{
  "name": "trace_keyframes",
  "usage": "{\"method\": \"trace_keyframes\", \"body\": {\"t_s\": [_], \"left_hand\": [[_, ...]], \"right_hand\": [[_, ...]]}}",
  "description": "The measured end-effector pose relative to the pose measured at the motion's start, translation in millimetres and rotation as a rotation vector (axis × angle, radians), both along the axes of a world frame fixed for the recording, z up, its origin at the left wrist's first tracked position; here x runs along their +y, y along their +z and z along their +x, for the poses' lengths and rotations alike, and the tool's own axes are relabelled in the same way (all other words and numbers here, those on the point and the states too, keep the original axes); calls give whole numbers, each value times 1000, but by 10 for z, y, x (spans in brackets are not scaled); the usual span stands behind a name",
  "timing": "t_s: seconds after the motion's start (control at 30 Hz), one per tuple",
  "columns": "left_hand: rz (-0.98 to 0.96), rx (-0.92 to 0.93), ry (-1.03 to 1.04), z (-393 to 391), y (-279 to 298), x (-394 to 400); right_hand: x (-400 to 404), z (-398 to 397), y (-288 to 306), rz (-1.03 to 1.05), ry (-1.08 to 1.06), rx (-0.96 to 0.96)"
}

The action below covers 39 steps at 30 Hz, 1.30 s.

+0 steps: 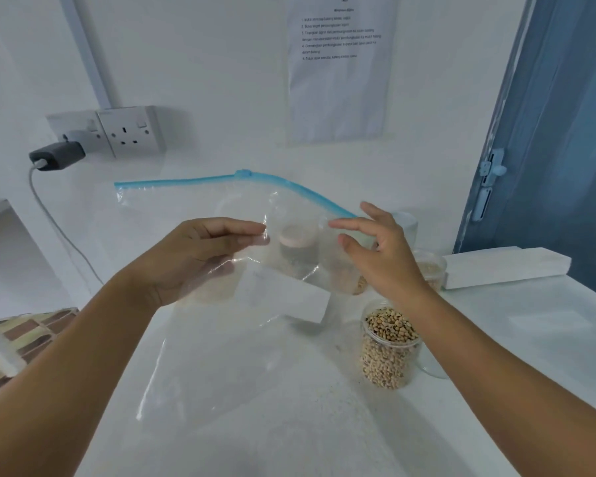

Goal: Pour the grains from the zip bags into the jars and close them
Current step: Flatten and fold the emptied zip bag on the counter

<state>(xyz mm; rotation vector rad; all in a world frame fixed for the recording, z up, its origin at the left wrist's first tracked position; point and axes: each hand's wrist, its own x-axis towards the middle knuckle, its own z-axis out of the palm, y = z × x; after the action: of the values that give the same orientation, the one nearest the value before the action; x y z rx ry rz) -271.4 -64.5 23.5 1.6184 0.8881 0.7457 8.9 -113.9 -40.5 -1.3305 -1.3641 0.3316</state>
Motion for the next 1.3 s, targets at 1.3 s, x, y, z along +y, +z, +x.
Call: {"method": "trace_keyframes", "body": {"t_s": [1.3], "left_hand": [[-290,-393,231,452,41,42]], "right_hand": [[-92,342,377,-213,286,872]]}}
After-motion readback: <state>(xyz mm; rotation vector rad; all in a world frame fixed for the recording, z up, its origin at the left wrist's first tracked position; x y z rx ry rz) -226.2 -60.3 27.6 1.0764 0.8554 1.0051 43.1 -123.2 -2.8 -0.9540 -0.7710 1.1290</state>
